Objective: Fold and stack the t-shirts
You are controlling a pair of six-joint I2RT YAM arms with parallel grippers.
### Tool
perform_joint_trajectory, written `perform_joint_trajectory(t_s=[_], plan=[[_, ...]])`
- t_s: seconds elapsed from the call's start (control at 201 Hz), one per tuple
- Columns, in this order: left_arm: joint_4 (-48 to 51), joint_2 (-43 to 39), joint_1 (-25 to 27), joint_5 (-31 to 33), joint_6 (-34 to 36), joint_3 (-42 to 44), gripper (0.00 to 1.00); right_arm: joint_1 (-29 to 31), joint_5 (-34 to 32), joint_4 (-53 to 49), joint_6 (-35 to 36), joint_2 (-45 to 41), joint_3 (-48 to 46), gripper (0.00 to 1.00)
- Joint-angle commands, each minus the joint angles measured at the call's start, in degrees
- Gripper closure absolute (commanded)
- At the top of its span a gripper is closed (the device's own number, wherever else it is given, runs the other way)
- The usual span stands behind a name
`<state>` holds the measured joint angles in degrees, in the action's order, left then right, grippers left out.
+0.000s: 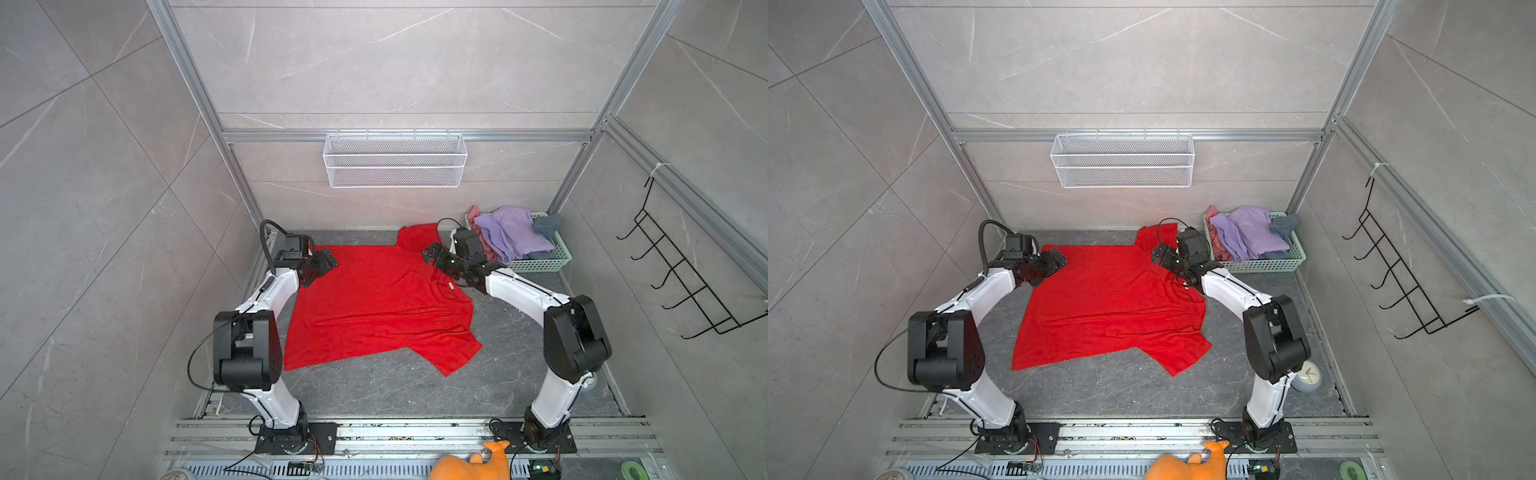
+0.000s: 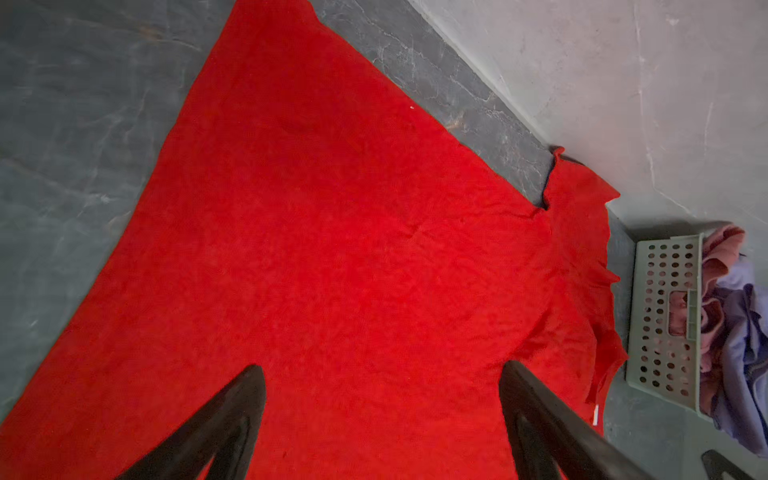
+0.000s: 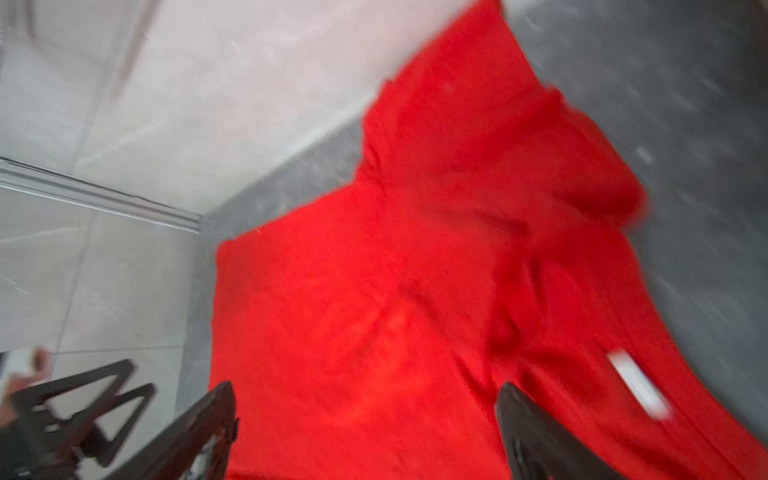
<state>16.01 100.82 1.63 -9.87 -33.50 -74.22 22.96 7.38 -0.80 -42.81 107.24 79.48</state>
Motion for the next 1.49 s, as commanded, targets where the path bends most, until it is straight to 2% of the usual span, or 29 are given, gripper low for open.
perform_joint_trajectory(t_s=[0.0, 0.144, 0.274, 0.473, 0.637, 0.831, 1.026, 1.165, 1.334, 1.489], plan=[[-0.45, 7.27, -0.02, -2.08, 1.90, -6.19, 0.10, 0.06, 2.22, 1.11, 1.60, 8.28, 7.17, 0.02], [-0.85, 15.76, 0.00, -3.87, 1.04, -14.13, 0.10, 0.07, 3.78, 1.47, 1.19, 17.70, 17.61, 0.03], [-1.32, 19.75, -0.05, -3.47, -0.76, -16.46, 0.10, 0.01, 3.44, -2.37, 0.98, 23.96, 24.22, 0.05], [-0.85, 21.03, -0.13, -2.36, -1.69, -13.79, 0.10, 0.07, 1.96, -8.48, 0.25, 26.11, 23.57, 0.06], [-1.77, 19.48, -0.23, -1.57, -2.22, -7.98, 0.10, 0.07, 1.49, -9.60, 1.33, 22.76, 15.32, 0.06], [-3.12, 15.73, -0.55, -0.94, -2.79, 1.07, 0.10, 0.07, 1.41, -7.66, 1.79, 15.60, 1.29, 0.06], [-6.49, 7.17, -0.57, -0.57, -4.91, 14.58, 0.11, 0.07, 1.41, -3.38, 0.38, 5.02, -15.28, 0.07], [-7.95, -0.14, -0.46, -0.50, -5.68, 22.84, 0.11, 0.07, 0.99, -2.63, 0.60, -2.75, -23.30, 0.07], [-5.17, -8.66, -0.46, -0.20, -2.61, 23.86, 0.13, 0.12, 0.13, -4.23, 4.94, -8.73, -23.30, 0.06], [-1.90, -11.37, -0.48, -0.43, 1.44, 17.00, 0.13, 0.08, -2.00, -7.18, 9.81, -7.56, -13.32, 0.06]])
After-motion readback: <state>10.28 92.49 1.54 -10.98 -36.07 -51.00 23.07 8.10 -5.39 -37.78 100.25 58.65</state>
